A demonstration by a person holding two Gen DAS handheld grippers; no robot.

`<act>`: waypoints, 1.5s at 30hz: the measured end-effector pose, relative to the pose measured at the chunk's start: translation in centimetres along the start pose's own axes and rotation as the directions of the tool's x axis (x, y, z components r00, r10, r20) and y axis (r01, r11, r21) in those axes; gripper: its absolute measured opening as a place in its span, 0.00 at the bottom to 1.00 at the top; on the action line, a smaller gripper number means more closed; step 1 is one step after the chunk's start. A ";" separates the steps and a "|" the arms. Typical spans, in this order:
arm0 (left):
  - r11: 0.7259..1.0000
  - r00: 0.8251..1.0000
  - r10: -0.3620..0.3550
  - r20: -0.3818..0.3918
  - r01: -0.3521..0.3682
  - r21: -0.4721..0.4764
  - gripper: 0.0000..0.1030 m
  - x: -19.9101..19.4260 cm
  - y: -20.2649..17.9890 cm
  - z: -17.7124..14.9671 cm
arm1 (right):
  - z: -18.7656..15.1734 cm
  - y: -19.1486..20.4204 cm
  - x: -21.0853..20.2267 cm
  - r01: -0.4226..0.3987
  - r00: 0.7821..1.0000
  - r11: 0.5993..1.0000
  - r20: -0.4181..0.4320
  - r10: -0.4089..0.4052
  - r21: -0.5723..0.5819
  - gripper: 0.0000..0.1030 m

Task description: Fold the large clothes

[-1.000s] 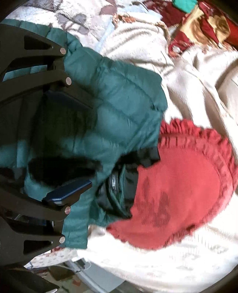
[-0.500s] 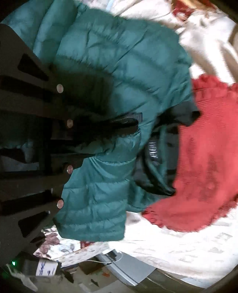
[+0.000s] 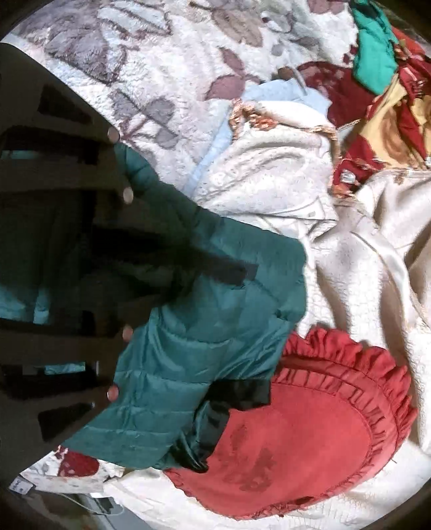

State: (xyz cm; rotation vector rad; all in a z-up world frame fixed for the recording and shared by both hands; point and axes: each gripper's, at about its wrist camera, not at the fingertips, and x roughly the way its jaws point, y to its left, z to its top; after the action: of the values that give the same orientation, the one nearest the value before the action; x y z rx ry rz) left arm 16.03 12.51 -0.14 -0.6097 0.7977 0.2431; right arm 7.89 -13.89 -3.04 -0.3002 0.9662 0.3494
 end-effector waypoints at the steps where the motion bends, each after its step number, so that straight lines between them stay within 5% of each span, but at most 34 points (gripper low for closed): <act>1: 1.000 1.000 0.011 0.026 -0.011 0.013 0.39 -0.5 -0.4 0.1 | 0.1 0.0 0.0 -0.006 1.000 1.000 -0.009 0.006 0.002 1.00; 3: 0.998 0.991 0.039 0.125 -0.043 0.034 0.45 -2.3 -0.9 0.3 | 0.0 -0.8 -0.4 -0.036 0.998 0.999 -0.046 0.037 0.008 1.00; 6: 0.997 0.953 0.052 0.298 -0.068 0.042 0.47 -5.2 -1.6 0.3 | 0.9 -1.7 -1.1 -0.116 0.988 0.993 -0.100 0.116 0.009 0.92; 8: 0.997 0.936 -0.017 0.353 -0.012 0.079 0.48 -6.3 -2.6 0.4 | 1.2 -3.2 -3.2 -0.213 0.975 0.976 -0.049 0.215 0.042 0.86; 10: 0.987 0.949 -0.089 0.304 0.043 0.155 0.48 -5.4 -3.9 0.4 | 1.7 -5.0 -5.5 -0.232 0.972 0.971 0.042 0.229 0.065 0.86; 13: 0.965 0.991 -0.103 0.083 0.079 0.252 0.48 -0.6 -5.9 -0.3 | 2.7 -8.2 -7.8 -0.140 0.970 0.983 0.215 0.112 0.122 0.86; 15: 0.973 0.999 -0.037 -0.016 0.040 0.226 0.48 2.5 -5.6 -1.0 | 3.3 -9.7 -8.1 -0.051 0.958 0.980 0.287 -0.007 0.193 0.58; 16: 0.977 0.999 -0.012 -0.046 0.021 0.214 0.47 3.6 -5.3 -1.1 | 3.7 -10.5 -7.9 -0.042 0.950 0.976 0.311 -0.027 0.213 0.52; 19: 0.967 0.998 0.026 -0.051 -0.012 0.253 0.47 4.4 -5.5 -1.5 | 5.1 -10.4 -6.3 -0.089 0.929 0.977 0.369 0.010 0.195 0.44; 23: 0.955 0.998 0.051 -0.048 -0.035 0.294 0.47 4.6 -5.9 -2.0 | 5.3 -11.0 -0.1 -0.035 0.993 0.976 0.116 0.010 0.217 0.45; 26: 0.955 0.997 0.060 -0.048 -0.044 0.293 0.47 4.9 -6.1 -1.9 | 5.4 -11.6 1.4 -0.054 0.998 0.960 0.055 0.041 0.276 0.45; 29: 0.963 0.998 0.054 -0.040 -0.041 0.266 0.47 4.1 -5.7 -1.7 | 7.0 -11.5 -1.5 -0.027 0.986 0.957 0.166 -0.022 0.290 0.44; 31: 0.961 0.997 0.060 -0.041 -0.047 0.272 0.47 3.9 -5.7 -1.8 | 8.4 -11.5 -4.1 -0.054 0.945 0.953 0.322 -0.048 0.300 0.44; 34: 0.954 0.996 0.075 -0.040 -0.060 0.293 0.47 4.1 -5.9 -1.7 | 10.7 -11.8 -4.3 -0.049 0.913 0.952 0.399 -0.080 0.303 0.45; 38: 0.951 0.995 0.086 -0.046 -0.068 0.302 0.47 4.5 -6.0 -1.6 | 11.6 -12.4 2.0 -0.015 0.973 0.946 0.224 -0.061 0.323 0.46; 45: 0.955 0.995 0.086 -0.057 -0.066 0.290 0.47 4.4 -6.0 -1.6 | 11.7 -12.2 0.7 0.018 0.971 0.948 0.219 -0.092 0.317 0.46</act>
State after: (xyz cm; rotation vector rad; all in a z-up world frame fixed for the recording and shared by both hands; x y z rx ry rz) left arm 20.60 6.70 -1.66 -0.3136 0.9050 0.1719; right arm 22.06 -20.13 3.71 0.0055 0.7669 0.1695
